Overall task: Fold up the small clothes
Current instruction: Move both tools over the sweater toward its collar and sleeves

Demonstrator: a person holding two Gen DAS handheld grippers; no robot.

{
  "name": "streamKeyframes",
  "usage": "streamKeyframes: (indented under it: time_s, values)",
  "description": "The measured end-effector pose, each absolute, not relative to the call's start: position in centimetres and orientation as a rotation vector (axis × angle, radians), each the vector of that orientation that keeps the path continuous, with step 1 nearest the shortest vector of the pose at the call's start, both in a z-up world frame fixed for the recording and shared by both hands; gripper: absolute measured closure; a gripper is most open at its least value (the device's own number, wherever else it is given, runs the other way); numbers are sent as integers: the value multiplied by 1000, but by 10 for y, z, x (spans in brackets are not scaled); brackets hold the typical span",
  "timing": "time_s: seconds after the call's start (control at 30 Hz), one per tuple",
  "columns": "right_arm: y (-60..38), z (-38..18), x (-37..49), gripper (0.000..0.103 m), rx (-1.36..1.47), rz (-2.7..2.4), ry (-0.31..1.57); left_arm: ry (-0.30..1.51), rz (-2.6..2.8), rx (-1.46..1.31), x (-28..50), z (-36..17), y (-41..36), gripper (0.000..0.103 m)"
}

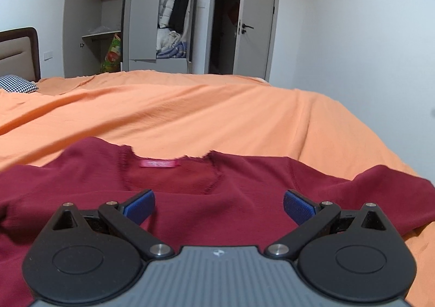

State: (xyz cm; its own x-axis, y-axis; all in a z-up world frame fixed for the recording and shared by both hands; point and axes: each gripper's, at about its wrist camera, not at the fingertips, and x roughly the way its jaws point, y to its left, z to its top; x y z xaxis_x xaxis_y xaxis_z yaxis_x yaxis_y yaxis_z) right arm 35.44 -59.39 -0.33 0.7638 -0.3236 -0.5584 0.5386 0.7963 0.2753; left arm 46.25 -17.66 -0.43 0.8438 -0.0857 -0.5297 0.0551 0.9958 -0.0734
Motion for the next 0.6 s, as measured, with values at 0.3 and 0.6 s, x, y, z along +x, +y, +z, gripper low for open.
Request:
streamKeyframes:
  time_s: [0.3,0.6]
  values:
    - [-649,-38,406,45,531,-647,568,599,-56,-24,479,-23,-184,0]
    - [-644,-32,407,98,449,-702,513,624,-49,-52,480,-11,-171,0]
